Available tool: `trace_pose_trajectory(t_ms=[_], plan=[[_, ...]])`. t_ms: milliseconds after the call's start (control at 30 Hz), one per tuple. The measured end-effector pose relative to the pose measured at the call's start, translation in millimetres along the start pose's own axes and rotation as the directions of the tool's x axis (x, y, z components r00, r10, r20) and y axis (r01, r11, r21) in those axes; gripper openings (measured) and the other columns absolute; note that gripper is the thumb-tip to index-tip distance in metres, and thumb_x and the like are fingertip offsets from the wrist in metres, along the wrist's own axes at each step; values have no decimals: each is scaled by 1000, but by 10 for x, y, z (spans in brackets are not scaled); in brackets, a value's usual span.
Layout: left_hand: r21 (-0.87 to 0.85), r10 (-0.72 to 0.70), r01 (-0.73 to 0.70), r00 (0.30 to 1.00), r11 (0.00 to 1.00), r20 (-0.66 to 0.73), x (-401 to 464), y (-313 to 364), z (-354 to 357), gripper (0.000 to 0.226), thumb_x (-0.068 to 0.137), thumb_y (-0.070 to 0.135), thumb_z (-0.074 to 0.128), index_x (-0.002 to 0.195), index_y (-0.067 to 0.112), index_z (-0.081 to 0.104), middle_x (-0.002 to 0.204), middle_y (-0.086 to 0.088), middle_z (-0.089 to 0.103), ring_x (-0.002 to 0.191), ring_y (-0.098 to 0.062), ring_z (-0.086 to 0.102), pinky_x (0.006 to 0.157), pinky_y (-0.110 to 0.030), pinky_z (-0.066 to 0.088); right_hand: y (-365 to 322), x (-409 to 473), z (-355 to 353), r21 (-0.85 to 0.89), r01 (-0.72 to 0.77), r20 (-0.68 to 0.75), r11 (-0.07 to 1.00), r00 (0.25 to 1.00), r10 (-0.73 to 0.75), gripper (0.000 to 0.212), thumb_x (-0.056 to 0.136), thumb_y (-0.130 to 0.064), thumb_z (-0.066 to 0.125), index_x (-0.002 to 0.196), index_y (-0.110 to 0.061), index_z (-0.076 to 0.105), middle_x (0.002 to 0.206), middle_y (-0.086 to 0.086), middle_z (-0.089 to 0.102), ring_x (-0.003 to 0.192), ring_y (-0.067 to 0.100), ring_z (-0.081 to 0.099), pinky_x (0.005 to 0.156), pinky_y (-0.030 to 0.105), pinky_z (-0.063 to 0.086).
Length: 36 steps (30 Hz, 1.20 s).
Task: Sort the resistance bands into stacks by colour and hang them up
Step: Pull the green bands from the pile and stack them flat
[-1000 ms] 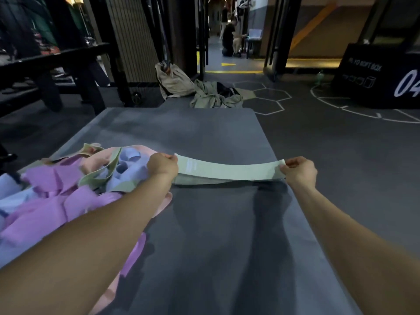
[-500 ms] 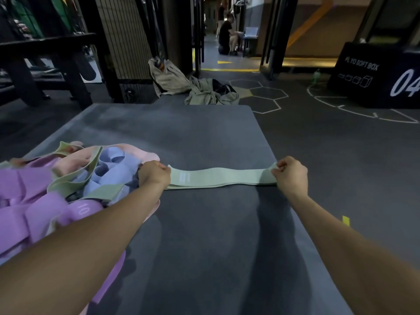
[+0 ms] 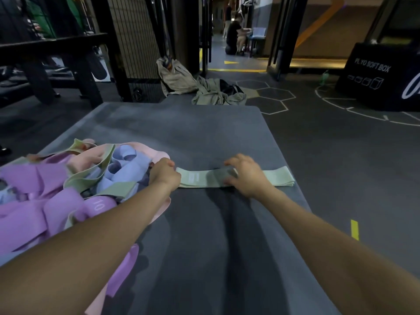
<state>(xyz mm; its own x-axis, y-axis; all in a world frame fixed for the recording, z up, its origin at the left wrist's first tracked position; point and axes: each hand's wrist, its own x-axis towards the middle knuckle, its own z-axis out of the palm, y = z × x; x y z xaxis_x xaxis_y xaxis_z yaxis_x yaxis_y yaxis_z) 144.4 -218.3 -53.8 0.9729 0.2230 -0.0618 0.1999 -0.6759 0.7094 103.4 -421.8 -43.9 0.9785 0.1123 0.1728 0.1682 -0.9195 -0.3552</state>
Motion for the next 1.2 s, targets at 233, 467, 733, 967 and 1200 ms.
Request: trace_pose_trajectory(t_ms=[233,467,733,967,1200], plan=[[130,258,-308,918,943,302,-47,-117,-128,94,71,3,75,148,18,22,148,-3,35,131,-22,40,97,-19,34,-285,199,201,-59,112,224,992,970,-96,72,78,-36,71,140,-24,38,141,3,44,128,25,41,106,33,28],[267,319,-431,871,862,374,47,-137,-86,75,77,18,74,142,16,37,143,-6,38,130,-22,39,108,-25,29,-297,183,203,-6,89,215,996,973,-86,62,81,-29,69,138,-23,43,140,2,45,128,24,40,106,32,28],[248,428,-527,830,813,358,-53,-53,-64,83,72,18,76,143,22,34,146,1,28,134,-18,32,112,-31,29,-211,102,93,-29,55,131,998,990,-50,62,79,-33,70,135,-28,46,136,3,44,126,26,38,107,35,29],[416,428,-588,801,694,418,-120,-23,60,58,92,23,55,144,25,30,147,0,33,135,-22,31,111,-32,25,46,1,13,-39,-88,182,995,979,94,63,80,-33,70,135,-15,44,134,9,47,125,29,41,106,37,33],[423,383,-561,815,712,435,-78,11,84,46,91,19,54,134,24,41,138,-2,38,128,-27,38,107,-35,31,58,-11,33,-18,-92,198,996,976,93,57,85,-31,66,136,-15,44,131,9,48,124,28,43,105,32,33]])
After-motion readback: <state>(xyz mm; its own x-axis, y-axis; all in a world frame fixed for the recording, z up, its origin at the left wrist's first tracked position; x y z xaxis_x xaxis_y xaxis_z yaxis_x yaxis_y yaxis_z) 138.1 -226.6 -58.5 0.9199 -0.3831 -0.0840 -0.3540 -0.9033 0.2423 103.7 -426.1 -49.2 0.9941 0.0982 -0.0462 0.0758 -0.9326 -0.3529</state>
